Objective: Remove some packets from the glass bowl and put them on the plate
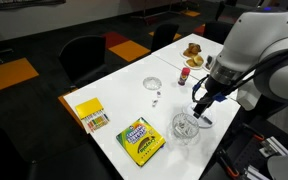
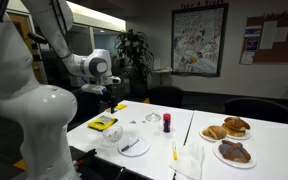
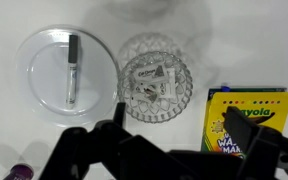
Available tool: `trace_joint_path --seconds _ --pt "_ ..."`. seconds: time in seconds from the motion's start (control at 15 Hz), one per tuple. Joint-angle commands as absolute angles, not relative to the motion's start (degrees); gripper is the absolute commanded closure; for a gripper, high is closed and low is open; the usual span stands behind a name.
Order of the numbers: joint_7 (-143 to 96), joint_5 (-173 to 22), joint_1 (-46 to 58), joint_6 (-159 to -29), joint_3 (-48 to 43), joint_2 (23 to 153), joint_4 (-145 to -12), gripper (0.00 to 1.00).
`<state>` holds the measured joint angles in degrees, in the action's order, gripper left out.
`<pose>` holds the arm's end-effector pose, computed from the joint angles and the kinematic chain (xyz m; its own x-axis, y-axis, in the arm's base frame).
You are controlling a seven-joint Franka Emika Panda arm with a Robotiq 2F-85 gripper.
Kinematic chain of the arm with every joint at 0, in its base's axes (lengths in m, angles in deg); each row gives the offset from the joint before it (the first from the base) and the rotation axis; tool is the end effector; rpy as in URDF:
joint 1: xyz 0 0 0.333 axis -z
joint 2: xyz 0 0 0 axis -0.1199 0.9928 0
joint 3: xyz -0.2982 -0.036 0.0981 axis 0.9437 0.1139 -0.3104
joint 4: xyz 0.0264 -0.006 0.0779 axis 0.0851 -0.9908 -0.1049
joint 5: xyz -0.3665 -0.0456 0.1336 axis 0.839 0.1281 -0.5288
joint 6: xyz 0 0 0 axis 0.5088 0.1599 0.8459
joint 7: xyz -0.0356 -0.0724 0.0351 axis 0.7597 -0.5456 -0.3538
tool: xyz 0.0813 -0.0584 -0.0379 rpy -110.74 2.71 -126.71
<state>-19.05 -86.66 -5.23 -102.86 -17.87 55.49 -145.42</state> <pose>0.3474 0.1452 0.2951 0.9918 0.1275 0.0072 0.1277 -0.9913 -0.0332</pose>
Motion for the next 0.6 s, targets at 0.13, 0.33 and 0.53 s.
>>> trace_joint_path --seconds 0.13,0.33,0.53 --pt "-17.69 -86.46 -4.29 -106.2 -17.61 66.43 -144.88 0.0" --pt "-9.68 -78.28 -3.25 -106.57 -18.56 70.6 -143.92 0.0" --pt "-7.08 -75.94 -4.21 -104.94 -17.81 69.01 -144.67 0.0"
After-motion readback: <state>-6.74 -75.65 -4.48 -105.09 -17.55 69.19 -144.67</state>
